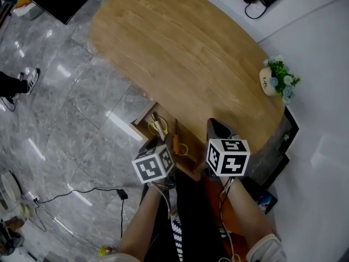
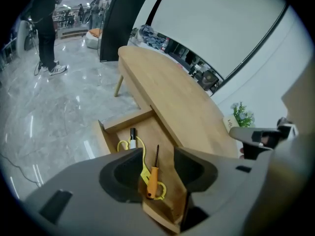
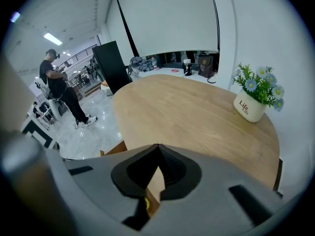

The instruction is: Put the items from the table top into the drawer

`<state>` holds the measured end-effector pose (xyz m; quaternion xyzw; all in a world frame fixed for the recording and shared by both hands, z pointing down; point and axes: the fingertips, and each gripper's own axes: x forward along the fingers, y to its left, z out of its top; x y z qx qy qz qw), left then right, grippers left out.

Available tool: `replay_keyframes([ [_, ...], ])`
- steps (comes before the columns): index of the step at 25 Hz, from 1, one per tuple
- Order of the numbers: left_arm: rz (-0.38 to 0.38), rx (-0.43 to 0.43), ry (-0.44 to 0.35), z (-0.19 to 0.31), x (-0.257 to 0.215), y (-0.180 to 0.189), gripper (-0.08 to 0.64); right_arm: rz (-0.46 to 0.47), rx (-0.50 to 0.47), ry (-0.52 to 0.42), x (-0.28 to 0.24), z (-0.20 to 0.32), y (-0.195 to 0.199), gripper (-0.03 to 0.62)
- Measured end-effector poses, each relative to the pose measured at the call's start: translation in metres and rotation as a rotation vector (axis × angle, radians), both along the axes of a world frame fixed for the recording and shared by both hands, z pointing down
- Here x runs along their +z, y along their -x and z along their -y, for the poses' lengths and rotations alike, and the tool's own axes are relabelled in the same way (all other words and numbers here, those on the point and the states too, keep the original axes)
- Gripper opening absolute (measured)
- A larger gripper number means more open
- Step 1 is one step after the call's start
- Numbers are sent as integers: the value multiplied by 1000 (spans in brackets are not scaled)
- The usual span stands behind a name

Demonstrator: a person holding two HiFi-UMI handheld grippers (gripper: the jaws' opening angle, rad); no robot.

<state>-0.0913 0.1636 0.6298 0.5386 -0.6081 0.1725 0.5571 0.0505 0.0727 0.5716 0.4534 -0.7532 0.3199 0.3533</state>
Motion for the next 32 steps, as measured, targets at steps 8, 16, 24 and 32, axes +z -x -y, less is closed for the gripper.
replay_keyframes([
  [8,29,43,20,-5,2,14,176,5,11,8,4,-1,1,-7],
  [16,51,68,-20,6,-26,30,175,-3,34,9,-11,5,-10,-8],
  [24,61,162,-117,42,-145,36,145,31,129,-11,-107,11,-45,-7],
  [32,120,279,-323,84,-309,22,44,76,200,-171,-259,34,-73,-7],
])
